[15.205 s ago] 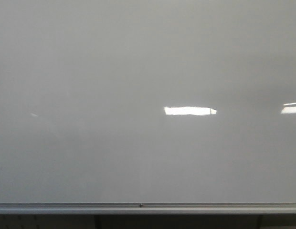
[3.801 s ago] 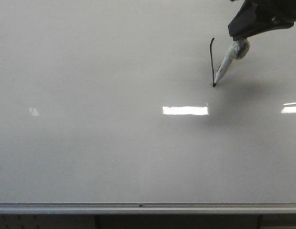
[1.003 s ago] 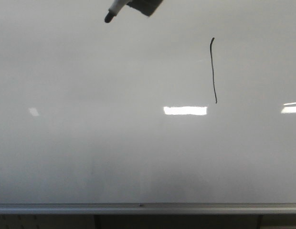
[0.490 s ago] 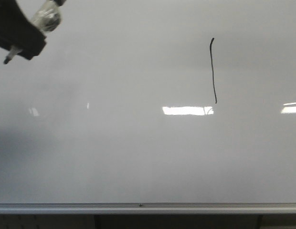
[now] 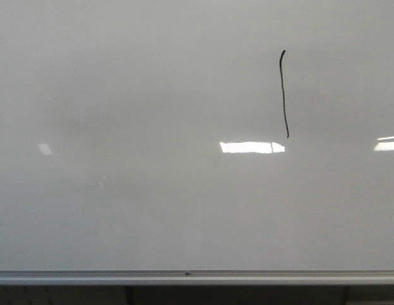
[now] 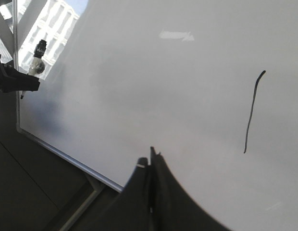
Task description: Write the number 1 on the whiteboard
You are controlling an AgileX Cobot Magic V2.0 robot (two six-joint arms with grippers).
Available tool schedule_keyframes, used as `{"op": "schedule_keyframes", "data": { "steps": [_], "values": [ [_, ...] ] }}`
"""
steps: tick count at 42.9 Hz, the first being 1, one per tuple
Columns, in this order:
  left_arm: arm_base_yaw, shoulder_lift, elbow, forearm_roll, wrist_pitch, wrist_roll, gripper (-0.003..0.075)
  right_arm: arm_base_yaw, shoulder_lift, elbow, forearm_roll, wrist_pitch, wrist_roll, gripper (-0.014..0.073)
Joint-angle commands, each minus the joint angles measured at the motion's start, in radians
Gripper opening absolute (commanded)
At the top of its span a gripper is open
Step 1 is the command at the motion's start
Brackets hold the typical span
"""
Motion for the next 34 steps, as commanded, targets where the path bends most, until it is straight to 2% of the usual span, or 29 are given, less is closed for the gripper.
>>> {"op": "schedule_keyframes", "data": {
  "steps": [1,14,26,29,34],
  "values": [
    [0.020,0.004,-0.034,-0.028,-0.067,-0.012,-0.0020,-0.008,-0.001,-0.026,0.037,-0.040,-0.003,-0.0118],
    [0.020,0.212,-0.141,-0.011,-0.054,-0.012,-0.0020,-0.008,-0.001,-0.026,0.037,-0.040,-0.003,-0.0118],
    [0.020,0.279,-0.165,-0.007,-0.066,-0.012,-0.0015,-0.008,-0.001,-0.026,0.037,-0.037,-0.003,-0.0118],
    [0.020,0.280,-0.165,-0.003,-0.072,-0.012,0.0017,-0.008,-0.001,-0.026,0.037,-0.037,-0.003,-0.0118],
    [0.020,0.280,-0.168,0.006,-0.079,-0.012,0.0160,-0.008,-0.001,-0.026,0.037,-0.037,-0.003,-0.0118]
  ]
}}
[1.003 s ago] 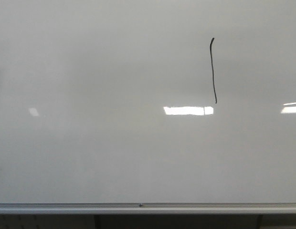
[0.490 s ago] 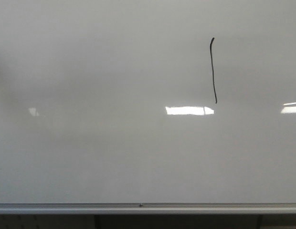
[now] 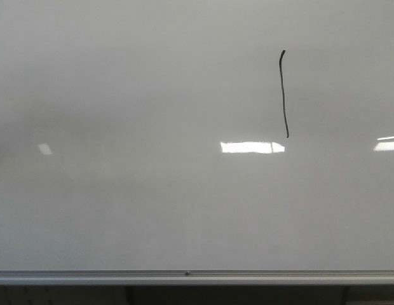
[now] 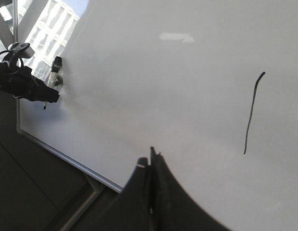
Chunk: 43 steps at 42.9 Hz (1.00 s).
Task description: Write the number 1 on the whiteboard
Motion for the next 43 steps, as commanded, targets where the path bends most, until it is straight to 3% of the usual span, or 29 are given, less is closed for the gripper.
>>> {"op": "schedule_keyframes", "data": {
  "steps": [1,6,23,43],
  "values": [
    [0.000,-0.036,-0.029,-0.013,-0.045,-0.010,0.0190,-0.008,-0.001,-0.026,0.037,-0.036,-0.003,-0.0118],
    [0.000,-0.036,-0.029,-0.011,-0.057,-0.010,0.0313,-0.008,-0.001,-0.026,0.037,-0.036,-0.003,-0.0118],
    [0.000,-0.038,-0.029,0.028,-0.057,-0.010,0.0424,-0.008,-0.001,-0.026,0.037,-0.036,-0.003,-0.0118],
    [0.013,-0.088,-0.029,0.046,-0.082,-0.010,0.0452,-0.008,-0.001,-0.026,0.037,-0.036,-0.003,-0.0118]
  ]
}}
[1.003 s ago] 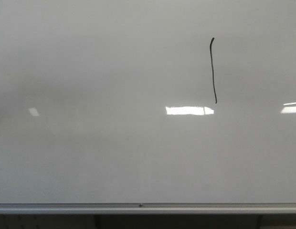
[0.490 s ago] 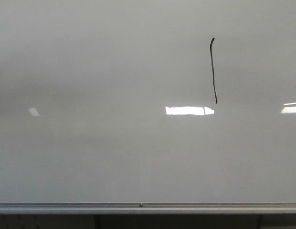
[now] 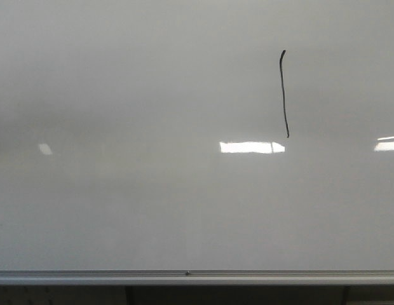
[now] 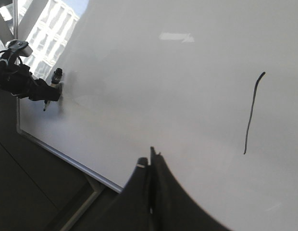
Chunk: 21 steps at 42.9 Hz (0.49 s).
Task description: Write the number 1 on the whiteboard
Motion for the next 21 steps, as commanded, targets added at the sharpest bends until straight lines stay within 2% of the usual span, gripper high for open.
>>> {"op": "schedule_keyframes", "data": {
  "steps": [1,9,21],
  "values": [
    [0.005,-0.083,-0.029,0.009,-0.031,-0.010,0.0463,-0.008,-0.001,-0.026,0.037,-0.036,-0.003,-0.0118],
    [0.005,-0.174,-0.029,0.032,0.033,-0.010,0.0577,-0.008,-0.001,-0.026,0.037,-0.036,-0.003,-0.0118],
    [0.005,-0.323,-0.029,0.035,0.153,-0.010,0.0581,-0.008,-0.001,-0.026,0.037,-0.036,-0.003,-0.0118]
  ]
}}
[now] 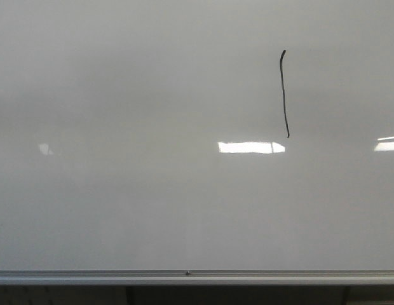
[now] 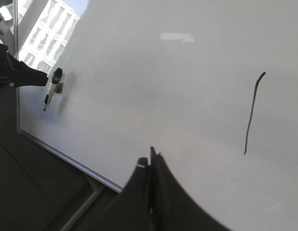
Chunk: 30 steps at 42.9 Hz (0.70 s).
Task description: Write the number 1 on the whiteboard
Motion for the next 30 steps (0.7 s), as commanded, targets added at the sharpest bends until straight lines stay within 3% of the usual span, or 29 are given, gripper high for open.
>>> {"op": "schedule_keyframes", "data": {
  "steps": [1,5,8,20,30],
  "values": [
    [0.003,-0.108,-0.029,-0.019,-0.003,-0.010,0.0579,-0.008,-0.001,-0.026,0.037,-0.036,-0.003,-0.0118],
    [-0.004,-0.182,-0.029,-0.019,0.032,-0.010,0.0531,-0.008,-0.001,-0.026,0.037,-0.041,-0.003,-0.0118],
    [-0.018,-0.234,-0.029,-0.019,0.068,-0.010,0.0447,-0.008,-0.001,-0.026,0.037,-0.063,-0.003,-0.0118],
    [-0.098,-0.428,0.028,-0.042,0.150,-0.010,-0.0020,-0.008,-0.004,0.002,0.037,-0.242,-0.004,-0.0116],
    [-0.104,-0.640,0.216,-0.124,0.079,0.007,-0.0020,-0.008,-0.124,0.100,0.037,-0.356,-0.013,-0.0116]
  ]
}}
